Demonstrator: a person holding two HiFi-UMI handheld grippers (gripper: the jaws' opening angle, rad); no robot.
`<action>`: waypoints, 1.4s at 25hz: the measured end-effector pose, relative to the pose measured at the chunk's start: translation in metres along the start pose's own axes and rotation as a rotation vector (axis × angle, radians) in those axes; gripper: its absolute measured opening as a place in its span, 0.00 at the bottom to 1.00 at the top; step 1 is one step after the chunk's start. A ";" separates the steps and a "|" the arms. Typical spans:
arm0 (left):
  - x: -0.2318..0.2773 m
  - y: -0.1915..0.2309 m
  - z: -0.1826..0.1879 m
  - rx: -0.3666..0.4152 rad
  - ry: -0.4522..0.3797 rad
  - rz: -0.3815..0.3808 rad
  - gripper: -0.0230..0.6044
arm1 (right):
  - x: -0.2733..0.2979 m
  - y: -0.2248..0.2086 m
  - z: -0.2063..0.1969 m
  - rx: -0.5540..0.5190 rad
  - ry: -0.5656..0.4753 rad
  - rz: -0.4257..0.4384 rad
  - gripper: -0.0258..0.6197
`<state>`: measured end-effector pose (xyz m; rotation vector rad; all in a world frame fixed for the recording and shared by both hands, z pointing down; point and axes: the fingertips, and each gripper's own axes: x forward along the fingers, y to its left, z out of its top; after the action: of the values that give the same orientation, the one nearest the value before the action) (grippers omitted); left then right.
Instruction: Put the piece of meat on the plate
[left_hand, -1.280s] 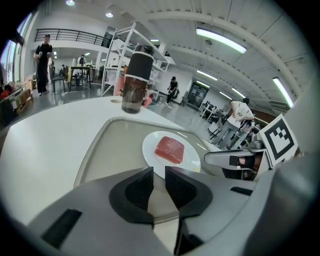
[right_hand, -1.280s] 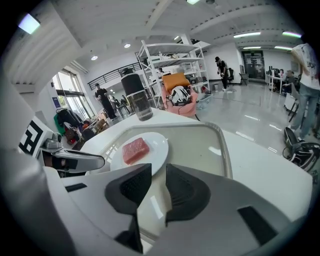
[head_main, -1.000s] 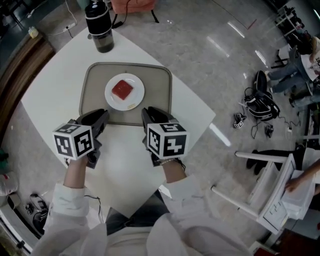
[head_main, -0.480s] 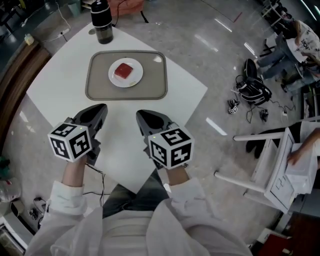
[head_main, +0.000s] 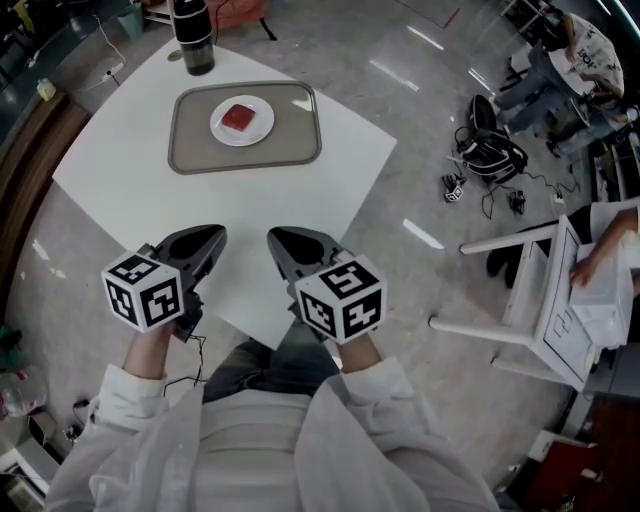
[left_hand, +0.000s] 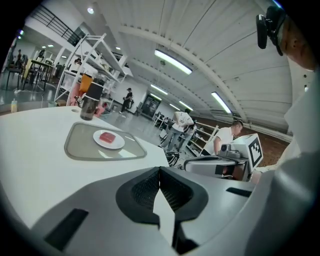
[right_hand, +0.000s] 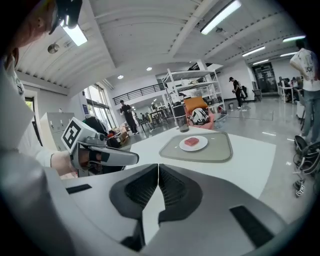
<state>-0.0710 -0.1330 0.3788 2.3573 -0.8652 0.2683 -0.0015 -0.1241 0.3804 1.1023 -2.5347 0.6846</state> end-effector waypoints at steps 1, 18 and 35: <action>-0.001 -0.006 -0.004 0.004 0.004 -0.008 0.05 | -0.003 0.004 -0.003 -0.007 0.004 0.010 0.07; -0.003 -0.076 -0.021 -0.048 -0.044 -0.023 0.05 | -0.052 0.027 0.012 -0.018 -0.078 0.108 0.06; 0.001 -0.088 -0.026 -0.106 -0.094 0.005 0.05 | -0.064 0.020 -0.003 -0.039 -0.041 0.125 0.06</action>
<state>-0.0132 -0.0644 0.3583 2.2842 -0.9073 0.1110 0.0261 -0.0720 0.3493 0.9605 -2.6586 0.6462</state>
